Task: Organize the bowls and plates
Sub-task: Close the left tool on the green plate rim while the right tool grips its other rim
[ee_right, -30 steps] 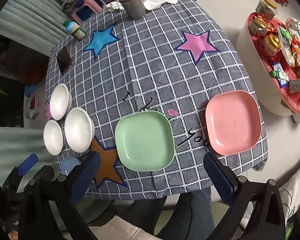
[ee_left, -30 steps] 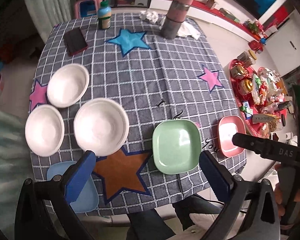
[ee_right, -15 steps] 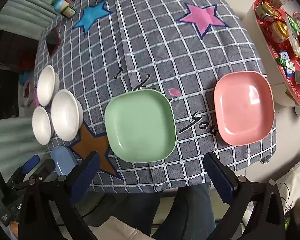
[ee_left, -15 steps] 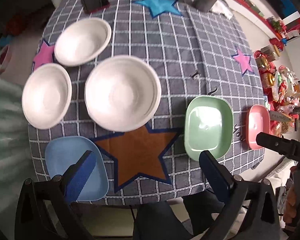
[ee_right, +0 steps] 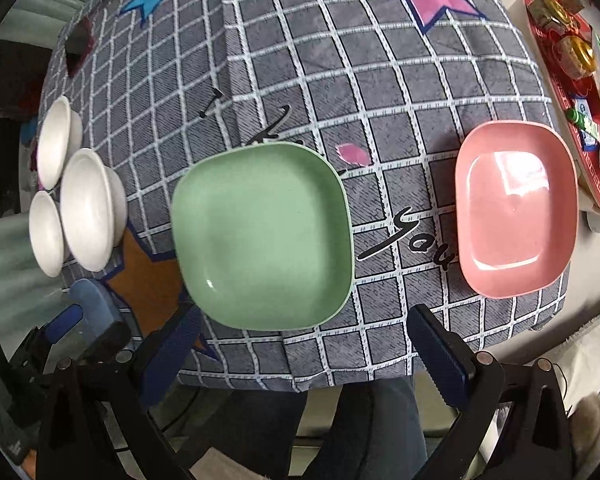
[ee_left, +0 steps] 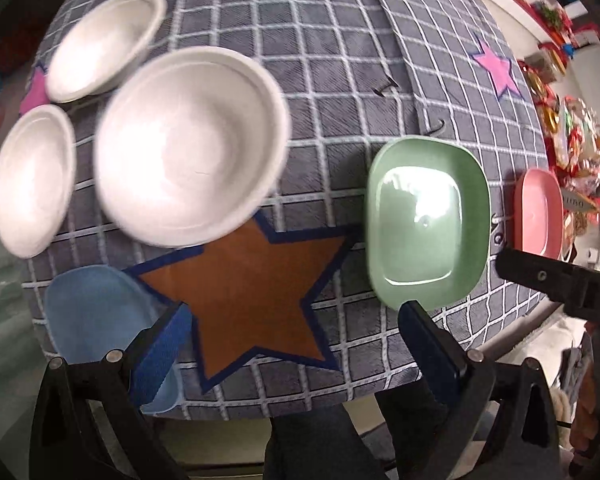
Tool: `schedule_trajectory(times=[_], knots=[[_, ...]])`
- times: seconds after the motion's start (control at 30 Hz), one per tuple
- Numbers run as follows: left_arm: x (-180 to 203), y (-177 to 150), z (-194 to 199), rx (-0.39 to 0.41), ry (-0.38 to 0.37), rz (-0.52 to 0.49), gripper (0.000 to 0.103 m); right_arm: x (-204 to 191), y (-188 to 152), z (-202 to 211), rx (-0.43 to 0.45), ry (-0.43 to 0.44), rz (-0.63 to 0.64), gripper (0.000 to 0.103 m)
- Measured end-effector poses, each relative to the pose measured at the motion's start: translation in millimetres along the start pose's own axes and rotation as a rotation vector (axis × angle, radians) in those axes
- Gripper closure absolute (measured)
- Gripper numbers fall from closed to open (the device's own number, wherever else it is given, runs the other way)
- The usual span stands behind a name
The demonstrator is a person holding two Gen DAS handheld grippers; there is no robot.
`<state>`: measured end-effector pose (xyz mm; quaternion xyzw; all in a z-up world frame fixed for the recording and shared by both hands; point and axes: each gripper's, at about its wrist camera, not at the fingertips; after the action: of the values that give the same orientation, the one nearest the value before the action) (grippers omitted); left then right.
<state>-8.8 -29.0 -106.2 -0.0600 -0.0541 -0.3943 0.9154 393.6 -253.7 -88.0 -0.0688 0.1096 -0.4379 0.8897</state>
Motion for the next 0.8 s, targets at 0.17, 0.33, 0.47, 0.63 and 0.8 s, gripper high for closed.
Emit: schedule_trajectory(times=[0.17, 0.33, 0.47, 0.63, 0.8], knots=[[22.0, 7.8, -16.7, -0.004, 0.006, -0.038, 0.0, 11.8, -0.2, -20.5, -0.023, 0.013, -0.023, 0.0], [40.2, 15.8, -33.0, -0.008, 0.028, -0.064, 0.0, 29.5, 2.7, -41.4, -0.041, 0.041, -0.065, 0.0], [50.6, 21.9, -46.7, -0.006, 0.063, -0.076, 0.0, 38.1, 7.9, -56.6, -0.054, 0.065, -0.078, 0.0], [45.7, 29.4, -52.9, 0.013, 0.085, -0.039, 0.0, 43.8, 16.2, -71.3, -0.076, 0.054, -0.09, 0.0], [22.1, 30.8, -55.3, 0.014, 0.067, -0.017, 0.0, 49.8, 13.1, -68.7, -0.078, 0.051, -0.071, 0.0]])
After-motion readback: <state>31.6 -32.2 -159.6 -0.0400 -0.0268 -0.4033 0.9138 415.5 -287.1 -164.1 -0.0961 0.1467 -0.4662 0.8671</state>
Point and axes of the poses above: each gripper's, at about its wrist camera, not at the fingertips, and z roughly against the way its jaws point, x to its right, y to its top, and after that the axes turned 3 degrees about -z, right-handed
